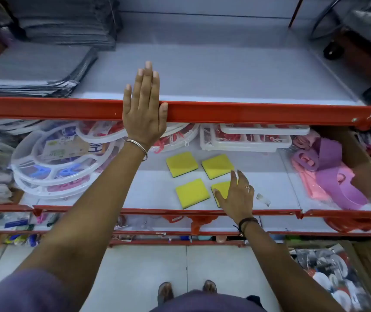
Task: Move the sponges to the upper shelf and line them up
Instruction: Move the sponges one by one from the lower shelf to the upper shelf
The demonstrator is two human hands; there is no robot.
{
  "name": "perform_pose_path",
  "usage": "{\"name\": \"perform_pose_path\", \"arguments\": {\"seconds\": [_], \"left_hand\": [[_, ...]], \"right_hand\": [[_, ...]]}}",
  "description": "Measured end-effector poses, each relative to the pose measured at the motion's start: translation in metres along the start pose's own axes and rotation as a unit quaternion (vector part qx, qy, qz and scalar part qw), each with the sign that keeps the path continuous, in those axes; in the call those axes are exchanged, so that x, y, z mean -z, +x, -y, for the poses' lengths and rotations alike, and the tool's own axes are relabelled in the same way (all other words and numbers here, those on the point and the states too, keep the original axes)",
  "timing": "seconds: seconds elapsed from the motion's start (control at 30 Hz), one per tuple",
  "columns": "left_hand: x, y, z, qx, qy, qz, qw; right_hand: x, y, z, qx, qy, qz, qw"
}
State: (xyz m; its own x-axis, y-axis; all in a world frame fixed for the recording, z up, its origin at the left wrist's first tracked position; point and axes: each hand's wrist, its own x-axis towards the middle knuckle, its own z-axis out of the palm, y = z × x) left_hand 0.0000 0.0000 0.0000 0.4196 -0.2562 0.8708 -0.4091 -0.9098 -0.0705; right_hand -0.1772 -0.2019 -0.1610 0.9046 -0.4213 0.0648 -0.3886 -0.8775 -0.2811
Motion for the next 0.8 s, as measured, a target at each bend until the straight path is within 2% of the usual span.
{"name": "perform_pose_path", "arguments": {"seconds": [0.1,0.2,0.37,0.5,0.63,0.8], "left_hand": [[-0.005,0.002,0.001,0.012,0.025,-0.02,0.999],[-0.01,0.002,0.0,0.001,0.039,-0.042,0.998],[-0.014,0.001,0.001,-0.003,0.044,-0.057,0.997],[-0.013,0.002,0.001,-0.002,0.048,-0.055,0.997],[-0.012,0.001,0.002,0.0,0.052,-0.065,0.997],[-0.01,0.002,0.002,-0.004,0.052,-0.065,0.996]], "right_hand": [[-0.006,0.008,-0.002,-0.105,-0.028,0.107,0.988],[-0.01,0.015,-0.005,-0.136,-0.033,0.168,0.976],[-0.004,0.02,-0.006,-0.133,-0.001,0.168,0.977],[0.024,0.018,0.0,-0.071,0.04,0.131,0.988],[0.078,0.017,0.017,0.039,0.025,0.169,0.984],[0.166,0.017,0.042,0.151,0.046,0.169,0.973]]}}
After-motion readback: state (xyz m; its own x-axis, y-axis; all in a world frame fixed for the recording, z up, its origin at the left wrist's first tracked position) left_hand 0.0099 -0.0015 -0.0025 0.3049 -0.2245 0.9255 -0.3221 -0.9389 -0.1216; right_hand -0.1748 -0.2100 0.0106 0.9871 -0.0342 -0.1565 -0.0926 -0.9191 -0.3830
